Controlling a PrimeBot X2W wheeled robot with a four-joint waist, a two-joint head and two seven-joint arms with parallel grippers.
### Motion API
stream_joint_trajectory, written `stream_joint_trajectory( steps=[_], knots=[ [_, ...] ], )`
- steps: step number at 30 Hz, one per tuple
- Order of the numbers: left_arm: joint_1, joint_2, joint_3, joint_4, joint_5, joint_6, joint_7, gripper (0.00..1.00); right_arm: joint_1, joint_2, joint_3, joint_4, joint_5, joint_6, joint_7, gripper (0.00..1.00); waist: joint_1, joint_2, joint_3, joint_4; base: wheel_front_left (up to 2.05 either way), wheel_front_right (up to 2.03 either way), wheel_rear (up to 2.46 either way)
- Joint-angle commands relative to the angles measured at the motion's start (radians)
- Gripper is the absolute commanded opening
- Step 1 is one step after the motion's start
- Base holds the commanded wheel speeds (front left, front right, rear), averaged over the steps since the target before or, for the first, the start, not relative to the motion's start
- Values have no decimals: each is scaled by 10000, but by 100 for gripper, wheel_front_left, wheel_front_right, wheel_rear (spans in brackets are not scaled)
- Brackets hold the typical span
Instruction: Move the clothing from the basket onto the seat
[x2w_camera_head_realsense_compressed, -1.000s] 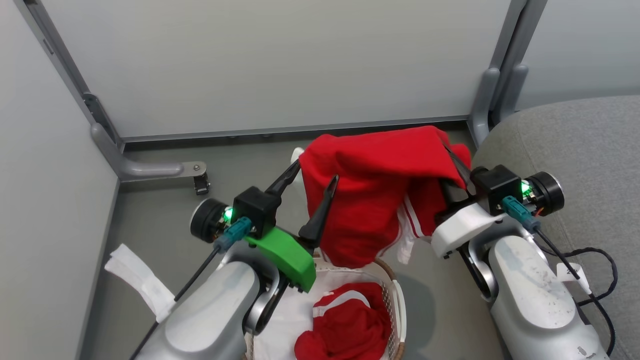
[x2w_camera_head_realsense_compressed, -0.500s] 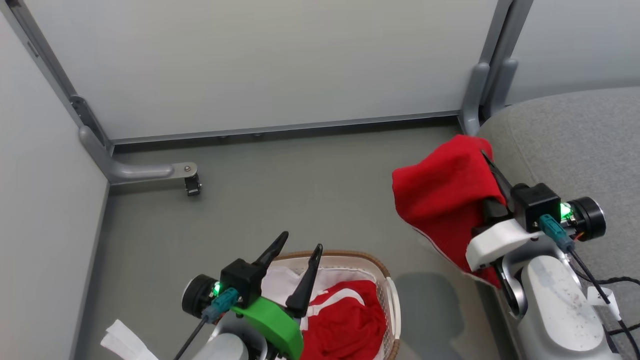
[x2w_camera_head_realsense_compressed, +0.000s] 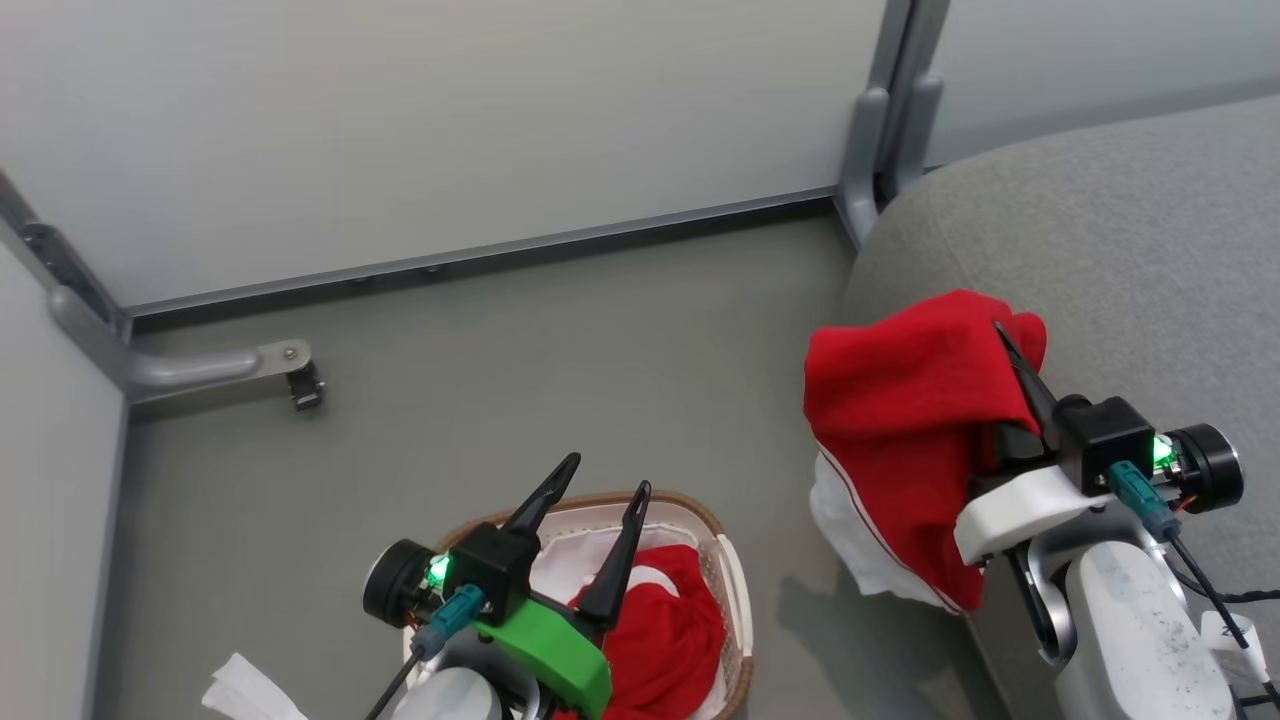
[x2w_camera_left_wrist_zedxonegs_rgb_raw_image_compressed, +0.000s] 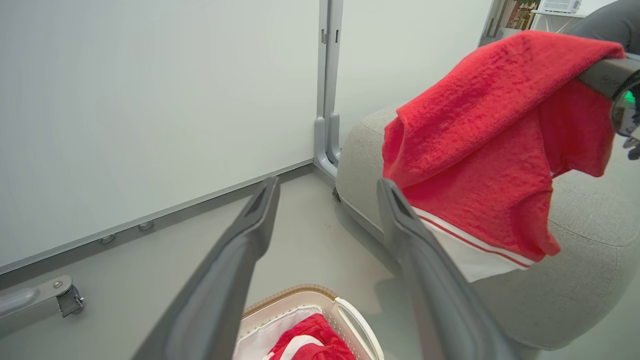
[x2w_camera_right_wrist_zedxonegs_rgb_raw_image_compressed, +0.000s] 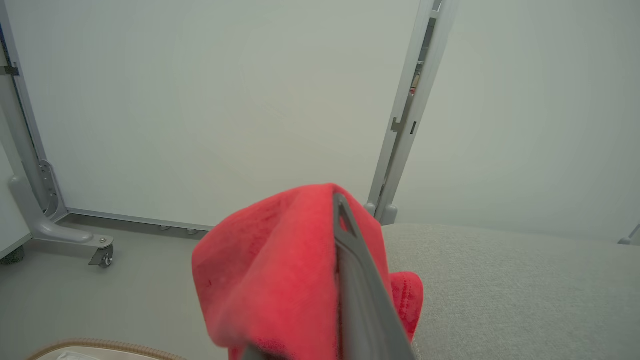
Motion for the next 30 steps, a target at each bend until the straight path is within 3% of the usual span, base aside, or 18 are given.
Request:
stream_joint_trajectory(
  steps=[1, 10, 16, 22, 30],
  knots=[
    [-11, -46, 82, -47, 151, -20, -5, 100, 54, -36, 20, -110, 7, -10, -21, 0, 0, -1, 419, -888, 0, 0, 0],
    [-387, -42, 457, -139, 844, -156, -5, 100, 36, -32, -17, -546, 287, -10, -21, 0, 0, -1, 1238, -2960, 0, 0, 0],
    [-523, -5, 484, 11, 1057, -297, -5, 100, 164, -32, -213, -670, 533, -10, -21, 0, 0, -1, 1593, -3690, 0, 0, 0],
    [-677, 13, 478, 36, 1273, -372, -7, 100, 59, -30, -238, -445, 538, -10, -21, 0, 0, -1, 1897, -3800, 0, 0, 0],
    [-1173, 174, 287, 86, 1571, -512, -5, 100, -1420, -34, -682, 182, -157, -10, -21, 0, 0, -1, 2522, -3147, 0, 0, 0]
  ],
)
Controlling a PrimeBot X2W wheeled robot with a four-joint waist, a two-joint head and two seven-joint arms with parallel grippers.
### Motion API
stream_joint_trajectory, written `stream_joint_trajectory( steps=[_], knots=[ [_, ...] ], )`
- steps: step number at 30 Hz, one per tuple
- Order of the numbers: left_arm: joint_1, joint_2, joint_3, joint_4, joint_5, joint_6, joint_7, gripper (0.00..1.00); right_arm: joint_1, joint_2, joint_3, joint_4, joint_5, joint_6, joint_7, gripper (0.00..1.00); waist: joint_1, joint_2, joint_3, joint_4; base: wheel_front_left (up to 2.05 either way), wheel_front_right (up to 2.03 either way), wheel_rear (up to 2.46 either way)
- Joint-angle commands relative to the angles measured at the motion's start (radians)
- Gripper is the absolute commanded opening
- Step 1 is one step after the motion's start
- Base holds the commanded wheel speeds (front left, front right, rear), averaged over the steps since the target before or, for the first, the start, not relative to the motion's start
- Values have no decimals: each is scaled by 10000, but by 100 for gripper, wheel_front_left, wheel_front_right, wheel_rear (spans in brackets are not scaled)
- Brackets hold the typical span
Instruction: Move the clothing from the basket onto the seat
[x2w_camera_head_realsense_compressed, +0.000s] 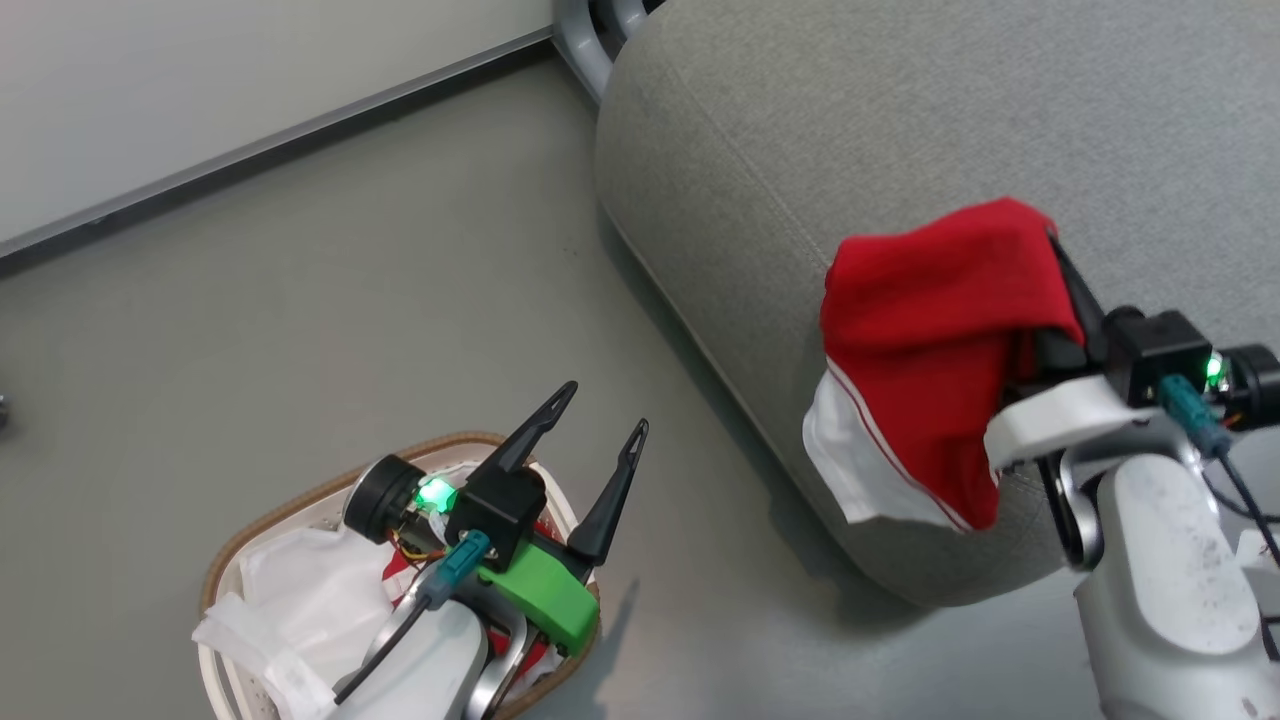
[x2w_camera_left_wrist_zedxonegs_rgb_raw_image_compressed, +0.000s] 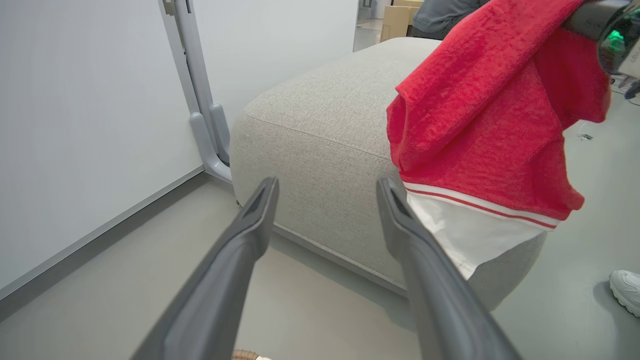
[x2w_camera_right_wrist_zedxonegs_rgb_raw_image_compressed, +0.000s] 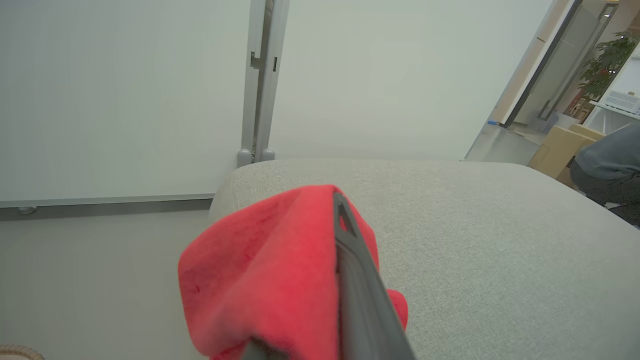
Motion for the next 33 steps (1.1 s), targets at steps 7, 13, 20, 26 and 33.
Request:
stream_joint_trajectory(
  steps=[7, 13, 20, 26, 33],
  knots=[
    [-534, 167, 28, -177, 132, 34, 31, 100, -2819, -806, -638, 764, -134, -10, -10, 0, 0, 0, 1032, 1151, 0, 0, 0],
    [-901, 279, -159, -676, 323, 11, 252, 100, -5320, -2255, -1087, 1417, -22, -12, 516, 0, 0, 0, 1863, 2037, 0, 0, 0],
    [-1500, 366, -471, -1519, 645, -77, 552, 100, -7179, -4143, -1719, 1635, -62, -12, 1321, 0, 0, 0, 2984, 3121, 0, 0, 0],
    [-1854, 192, -656, -2072, 727, -1, 683, 100, -7499, -5010, -2855, 2613, -354, -12, 1568, 0, 0, 0, 3766, 3735, 0, 0, 0],
    [-1817, 213, -815, -2288, 735, 54, 807, 100, -6661, -4698, -3838, 4442, -1197, -12, 1025, 0, 0, 0, 4089, 3998, 0, 0, 0]
  ],
)
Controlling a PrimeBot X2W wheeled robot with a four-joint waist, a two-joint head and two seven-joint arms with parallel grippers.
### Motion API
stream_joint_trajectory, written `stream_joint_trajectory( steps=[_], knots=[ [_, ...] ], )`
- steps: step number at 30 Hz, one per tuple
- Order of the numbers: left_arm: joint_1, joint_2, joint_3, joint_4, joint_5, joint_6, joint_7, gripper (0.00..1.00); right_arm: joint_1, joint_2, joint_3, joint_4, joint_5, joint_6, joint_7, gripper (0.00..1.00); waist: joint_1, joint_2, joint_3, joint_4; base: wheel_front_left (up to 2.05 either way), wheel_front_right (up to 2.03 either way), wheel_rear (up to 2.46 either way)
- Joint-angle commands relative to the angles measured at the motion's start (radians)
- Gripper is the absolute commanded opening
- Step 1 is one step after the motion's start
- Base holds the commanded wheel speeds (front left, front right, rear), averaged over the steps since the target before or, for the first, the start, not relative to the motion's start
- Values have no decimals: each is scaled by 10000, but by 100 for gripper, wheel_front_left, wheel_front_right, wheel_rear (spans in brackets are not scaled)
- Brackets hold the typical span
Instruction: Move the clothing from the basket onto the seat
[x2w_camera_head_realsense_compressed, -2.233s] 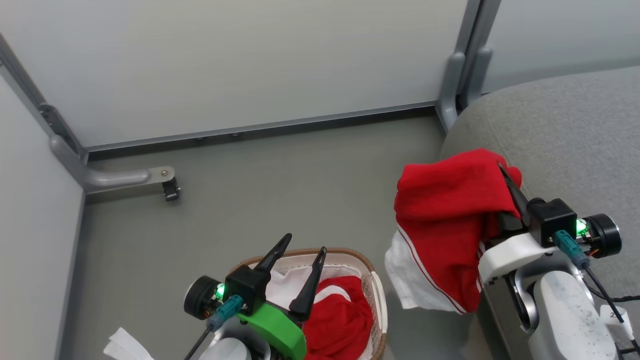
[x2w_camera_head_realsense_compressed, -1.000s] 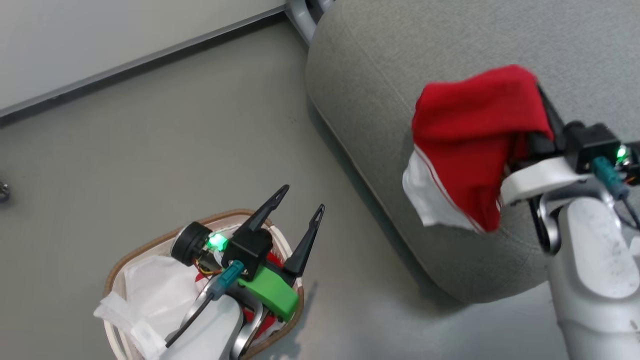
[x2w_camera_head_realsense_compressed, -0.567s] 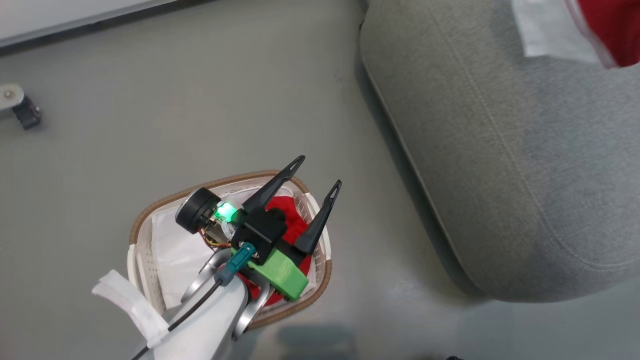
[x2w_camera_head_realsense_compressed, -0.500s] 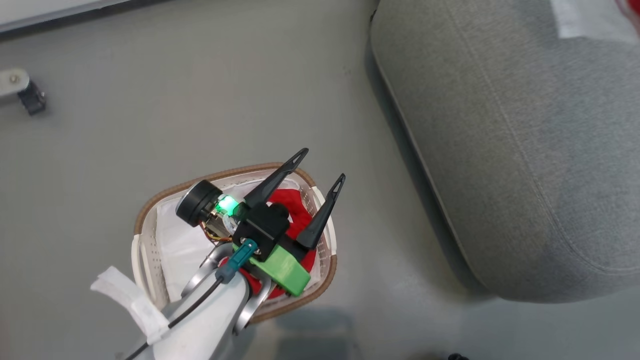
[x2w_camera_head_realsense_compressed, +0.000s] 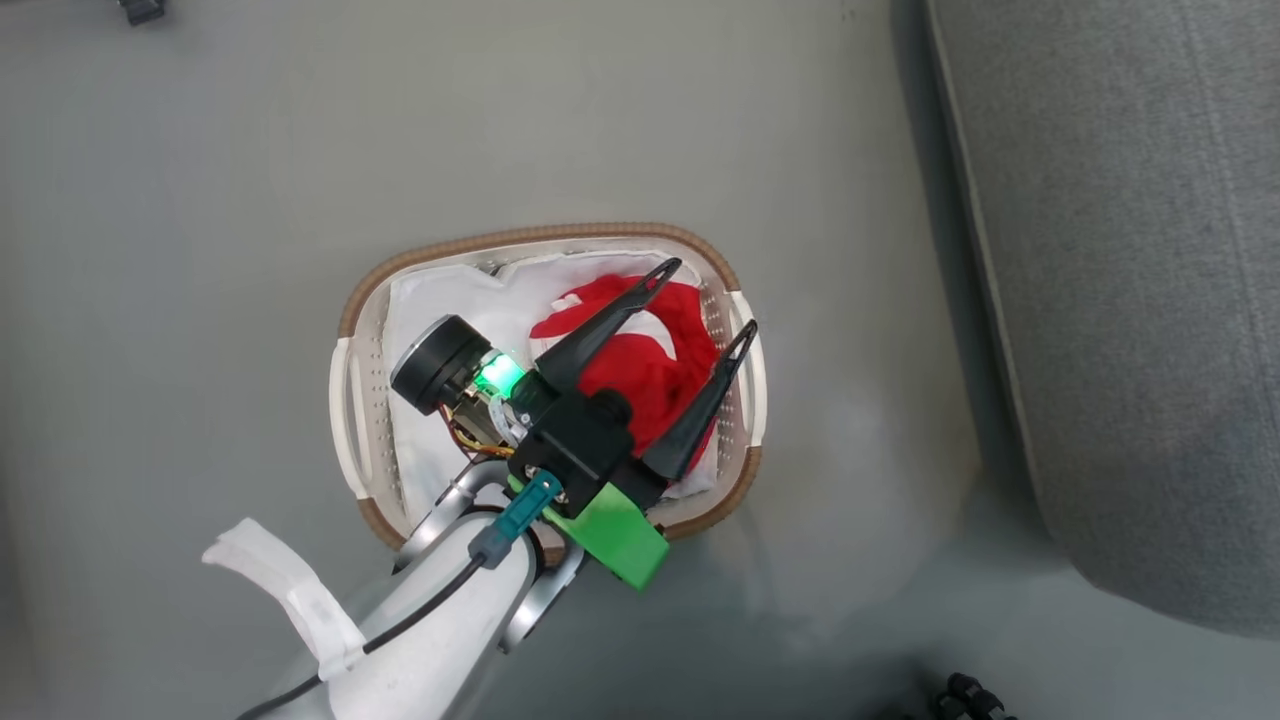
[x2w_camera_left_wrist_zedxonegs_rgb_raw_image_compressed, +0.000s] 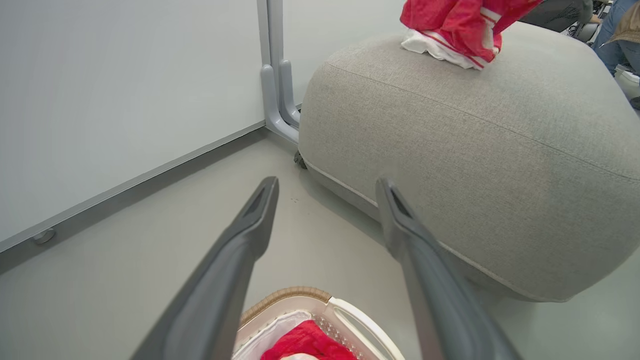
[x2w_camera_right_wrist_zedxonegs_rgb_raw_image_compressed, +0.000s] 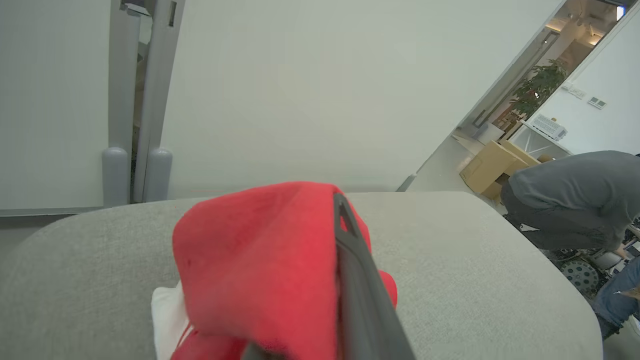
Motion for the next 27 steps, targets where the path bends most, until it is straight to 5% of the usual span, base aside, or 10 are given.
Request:
stream_joint_trajectory(
  steps=[1, 7, 8, 9, 10, 18, 27],
  knots=[
    [-124, 99, 40, -77, -58, 53, 56, 100, 164, 48, -126, 219, -185, -12, -138, 0, -1, -1, 478, 438, 0, 0, 0],
    [-79, 287, 98, -177, -110, 140, 169, 100, 124, 507, -379, 1231, -850, -12, -628, 2, -1, -1, 506, 222, 0, 0, 0],
    [-53, 305, 119, -181, -153, 154, 191, 100, 65, 582, -375, 1350, -915, -12, -728, 34, -1, -1, 493, 156, 0, 0, 0],
    [-32, 332, 134, -166, -186, 165, 188, 100, 40, 680, -378, 1470, -934, -12, -783, 46, -1, -1, 469, 92, 0, 0, 0],
    [-4, 364, 161, -121, -236, 173, 180, 100, 63, 803, -306, 1638, -996, -12, -850, 100, -1, -1, 421, 23, 0, 0, 0],
    [88, 417, 397, 250, -499, 282, -39, 100, 800, 1268, 0, 1833, -867, -12, -1098, 100, -1, -1, -215, -342, 0, 0, 0],
    [402, 349, 699, 927, -895, 443, -510, 100, 3232, 2234, 1113, -370, -61, -12, -1108, 100, -1, -1, -1591, -388, 0, 0, 0]
  ],
)
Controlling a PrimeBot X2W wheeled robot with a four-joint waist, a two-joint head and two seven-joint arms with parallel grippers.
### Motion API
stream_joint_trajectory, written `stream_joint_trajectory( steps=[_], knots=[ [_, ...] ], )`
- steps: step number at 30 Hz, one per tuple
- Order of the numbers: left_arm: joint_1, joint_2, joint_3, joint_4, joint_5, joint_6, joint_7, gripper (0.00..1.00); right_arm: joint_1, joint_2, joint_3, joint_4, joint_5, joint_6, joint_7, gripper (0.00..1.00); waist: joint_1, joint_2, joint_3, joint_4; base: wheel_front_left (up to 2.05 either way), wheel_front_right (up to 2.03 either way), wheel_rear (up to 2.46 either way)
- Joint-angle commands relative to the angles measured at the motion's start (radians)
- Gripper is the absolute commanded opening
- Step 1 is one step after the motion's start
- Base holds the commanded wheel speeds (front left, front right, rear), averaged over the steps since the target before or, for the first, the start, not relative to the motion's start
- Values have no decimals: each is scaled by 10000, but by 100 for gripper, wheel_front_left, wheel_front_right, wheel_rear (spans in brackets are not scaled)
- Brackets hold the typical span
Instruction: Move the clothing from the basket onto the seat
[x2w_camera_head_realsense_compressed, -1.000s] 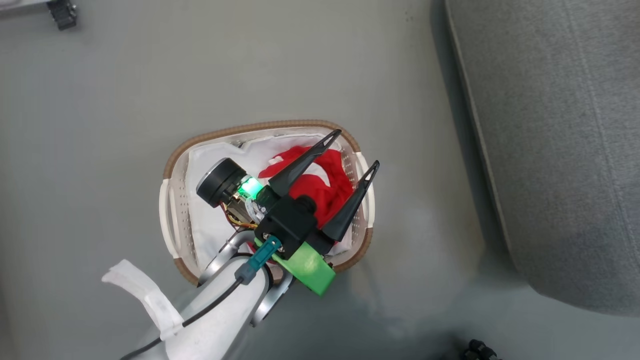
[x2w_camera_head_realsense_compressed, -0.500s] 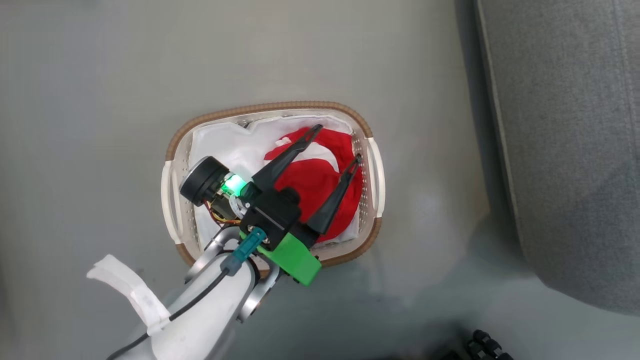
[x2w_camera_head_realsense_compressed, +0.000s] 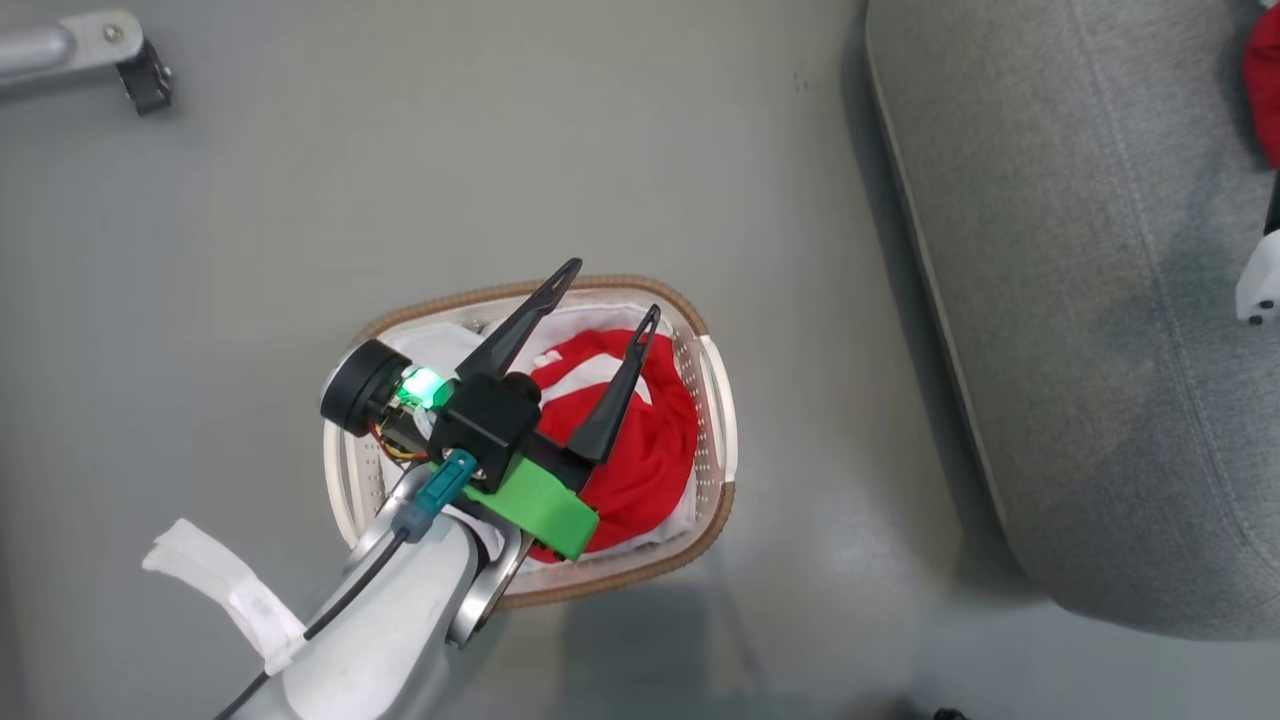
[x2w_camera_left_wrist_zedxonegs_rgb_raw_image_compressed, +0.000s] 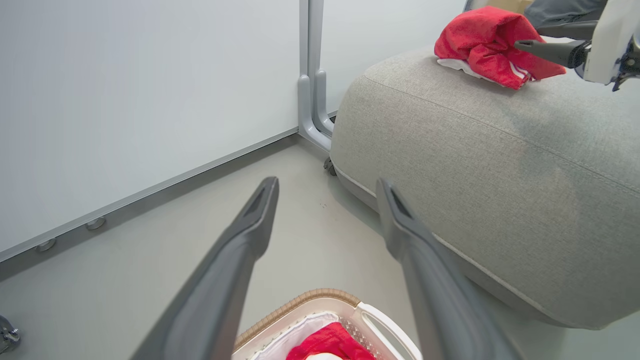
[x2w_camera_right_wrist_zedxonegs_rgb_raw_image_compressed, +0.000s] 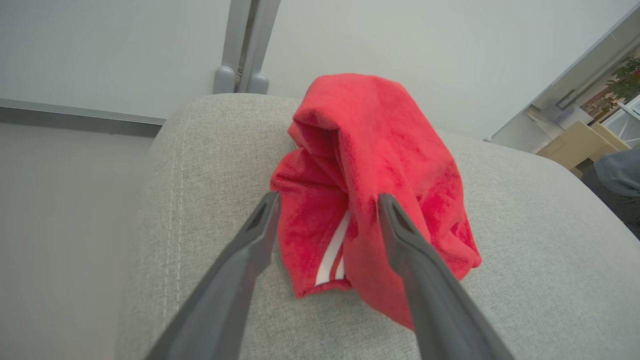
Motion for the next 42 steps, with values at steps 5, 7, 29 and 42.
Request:
stream_joint_trajectory(
  steps=[5, 7, 29, 42],
  knots=[
    [363, -114, 317, 426, -297, 161, -242, 100, 741, 137, 465, -733, 368, -14, -40, 100, -1, 0, -1445, 254, 0, 0, 0],
    [452, -181, 503, 600, -434, 209, -285, 100, 849, 241, 546, -952, 546, -14, -33, 100, -1, 0, -1790, 354, 0, 0, 0],
    [3957, -997, 4258, 548, -391, 450, -323, 100, 4703, 2357, 1468, -3877, 1990, -12, -33, 100, -1, 0, -4279, 1667, 0, 0, 0],
    [5259, -1489, 5196, 275, 96, 63, -326, 100, 7036, 2379, 2465, -5022, 3286, -12, -31, 100, -1, 0, -4743, 1943, 0, 0, 0]
  ],
)
